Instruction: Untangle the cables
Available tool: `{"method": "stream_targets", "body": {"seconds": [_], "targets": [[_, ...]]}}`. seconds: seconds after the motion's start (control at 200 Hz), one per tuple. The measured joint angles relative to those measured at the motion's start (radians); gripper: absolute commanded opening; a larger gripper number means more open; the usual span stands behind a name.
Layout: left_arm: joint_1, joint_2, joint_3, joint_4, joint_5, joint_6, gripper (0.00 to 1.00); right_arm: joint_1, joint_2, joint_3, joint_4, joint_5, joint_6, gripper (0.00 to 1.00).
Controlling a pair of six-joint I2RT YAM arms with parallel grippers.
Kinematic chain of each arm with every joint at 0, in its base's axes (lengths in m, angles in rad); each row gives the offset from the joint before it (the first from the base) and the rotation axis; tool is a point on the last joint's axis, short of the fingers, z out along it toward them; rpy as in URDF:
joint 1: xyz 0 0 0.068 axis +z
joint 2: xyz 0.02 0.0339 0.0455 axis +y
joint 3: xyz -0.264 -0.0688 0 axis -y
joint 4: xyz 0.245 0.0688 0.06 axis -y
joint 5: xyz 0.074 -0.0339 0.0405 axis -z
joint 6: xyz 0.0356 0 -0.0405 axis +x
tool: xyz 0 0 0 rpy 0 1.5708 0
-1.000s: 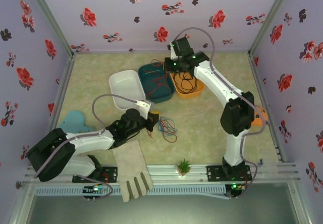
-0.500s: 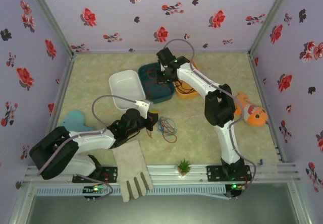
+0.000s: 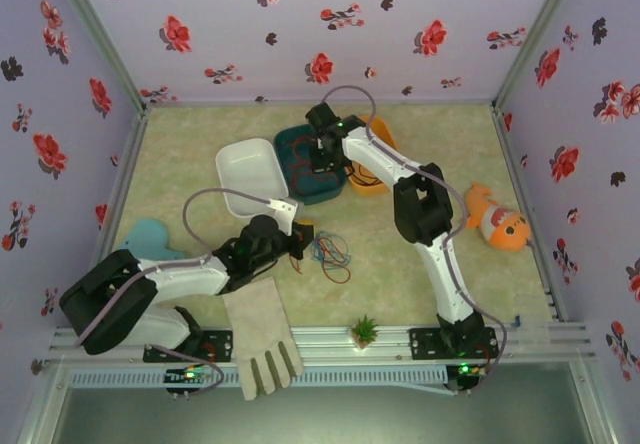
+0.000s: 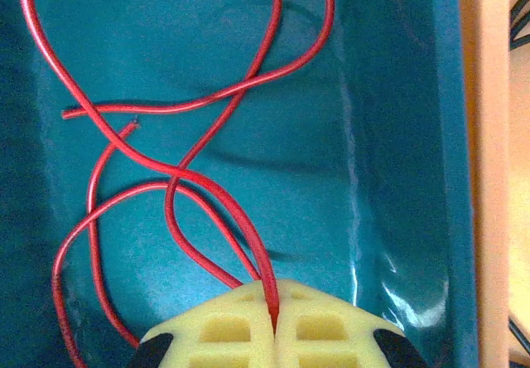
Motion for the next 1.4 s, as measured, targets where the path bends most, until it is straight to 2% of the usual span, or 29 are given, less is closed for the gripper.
{"method": "stream_targets", "body": {"seconds": [0.215,0.38,0.59,0.75,1.015,1.2,1.4], "targets": [[0.000,0.002,0.002,-0.004,0.000,0.000,0.00,0.006,-0.006,0.016,-0.015,0.001,-0.030,0.33],[0.000,0.002,0.004,-0.005,0.000,0.000,0.00,0.018,-0.078,-0.017,-0.014,0.000,-0.039,0.42],[0.000,0.002,0.010,-0.007,0.000,0.000,0.00,0.023,-0.257,-0.108,0.009,0.009,-0.034,0.46],[0.000,0.002,0.013,-0.011,0.000,0.001,0.00,0.023,-0.409,-0.249,0.063,0.023,-0.023,0.46],[0.000,0.002,0.056,-0.021,0.005,0.001,0.00,0.024,-0.703,-0.674,0.212,-0.011,0.026,0.48],[0.000,0.005,0.119,-0.056,0.010,0.001,0.00,0.024,-0.974,-0.984,0.285,-0.050,0.063,0.50],[0.000,0.022,0.189,-0.107,0.012,0.000,0.00,0.059,-1.196,-1.183,0.324,-0.095,0.111,0.51]]}}
